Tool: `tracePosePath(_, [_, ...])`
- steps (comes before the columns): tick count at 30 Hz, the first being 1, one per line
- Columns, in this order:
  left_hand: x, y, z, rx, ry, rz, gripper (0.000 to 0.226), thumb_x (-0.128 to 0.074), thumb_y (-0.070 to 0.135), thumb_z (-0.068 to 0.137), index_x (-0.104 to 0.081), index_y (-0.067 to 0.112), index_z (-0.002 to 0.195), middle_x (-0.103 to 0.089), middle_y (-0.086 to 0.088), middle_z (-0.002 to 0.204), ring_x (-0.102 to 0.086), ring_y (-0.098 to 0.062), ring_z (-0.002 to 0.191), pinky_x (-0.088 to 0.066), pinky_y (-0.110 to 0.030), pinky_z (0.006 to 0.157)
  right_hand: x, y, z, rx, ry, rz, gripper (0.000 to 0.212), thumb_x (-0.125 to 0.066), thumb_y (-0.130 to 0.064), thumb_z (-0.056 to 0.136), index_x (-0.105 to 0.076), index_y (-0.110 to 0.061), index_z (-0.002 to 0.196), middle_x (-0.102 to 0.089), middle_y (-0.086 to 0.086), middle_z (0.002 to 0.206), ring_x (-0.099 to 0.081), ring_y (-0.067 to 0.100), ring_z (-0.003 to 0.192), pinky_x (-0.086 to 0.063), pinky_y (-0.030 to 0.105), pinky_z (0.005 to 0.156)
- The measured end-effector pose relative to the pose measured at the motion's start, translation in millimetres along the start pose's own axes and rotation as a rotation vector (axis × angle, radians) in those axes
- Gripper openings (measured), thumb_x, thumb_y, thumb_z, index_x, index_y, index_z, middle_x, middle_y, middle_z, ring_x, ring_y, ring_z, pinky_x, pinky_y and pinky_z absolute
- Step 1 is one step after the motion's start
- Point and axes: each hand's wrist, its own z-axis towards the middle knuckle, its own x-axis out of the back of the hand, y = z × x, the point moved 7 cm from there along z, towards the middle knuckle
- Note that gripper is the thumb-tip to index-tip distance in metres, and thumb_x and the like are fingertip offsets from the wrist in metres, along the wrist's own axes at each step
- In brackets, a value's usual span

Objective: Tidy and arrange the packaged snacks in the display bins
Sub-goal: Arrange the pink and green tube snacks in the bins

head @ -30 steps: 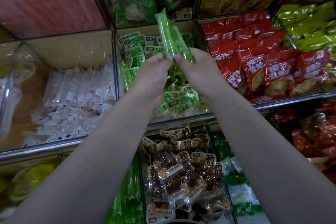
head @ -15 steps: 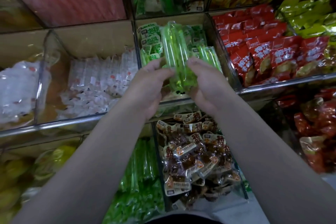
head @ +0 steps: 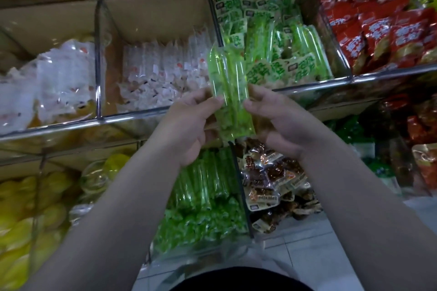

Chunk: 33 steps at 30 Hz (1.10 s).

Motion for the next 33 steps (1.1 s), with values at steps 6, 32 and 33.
tracePosePath(6, [34.0, -32.3, -14.4, 0.107, -0.052, 0.062, 0.017, -0.058, 0.010, 0.093, -0.064, 0.006, 0.108, -0.067, -0.014, 0.102, -0.066, -0.021, 0.081, -0.057, -0.043, 0.076, -15.1, 45.1, -2.8, -0.044, -0.067, 0.076, 0.050, -0.056, -0.003, 0.080, -0.055, -0.008, 0.129, -0.068, 0.016, 0.114, -0.068, 0.021, 0.095, -0.060, 0.034, 0.080])
tracePosePath(32, [101.3, -186.2, 1.3, 0.418, 0.082, 0.141, 0.021, -0.054, 0.010, 0.097, -0.065, 0.012, 0.114, -0.073, -0.004, 0.098, -0.071, -0.011, 0.077, -0.059, -0.031, 0.066, -9.5, 216.7, 30.8, -0.280, 0.289, -0.165, 0.035, -0.045, 0.004, 0.097, -0.062, -0.016, 0.119, -0.069, 0.007, 0.117, -0.065, 0.022, 0.109, -0.051, 0.041, 0.095])
tracePosePath(33, [102.9, -191.5, 4.4, 0.428, 0.088, 0.156, 0.021, -0.054, 0.010, 0.098, -0.065, 0.012, 0.115, -0.072, -0.004, 0.100, -0.070, -0.013, 0.082, -0.059, -0.035, 0.073, -9.1, 220.9, 34.2, -0.292, 0.288, -0.183, 0.037, -0.047, 0.003, 0.096, -0.059, -0.014, 0.126, -0.067, 0.007, 0.121, -0.063, 0.022, 0.112, -0.050, 0.042, 0.097])
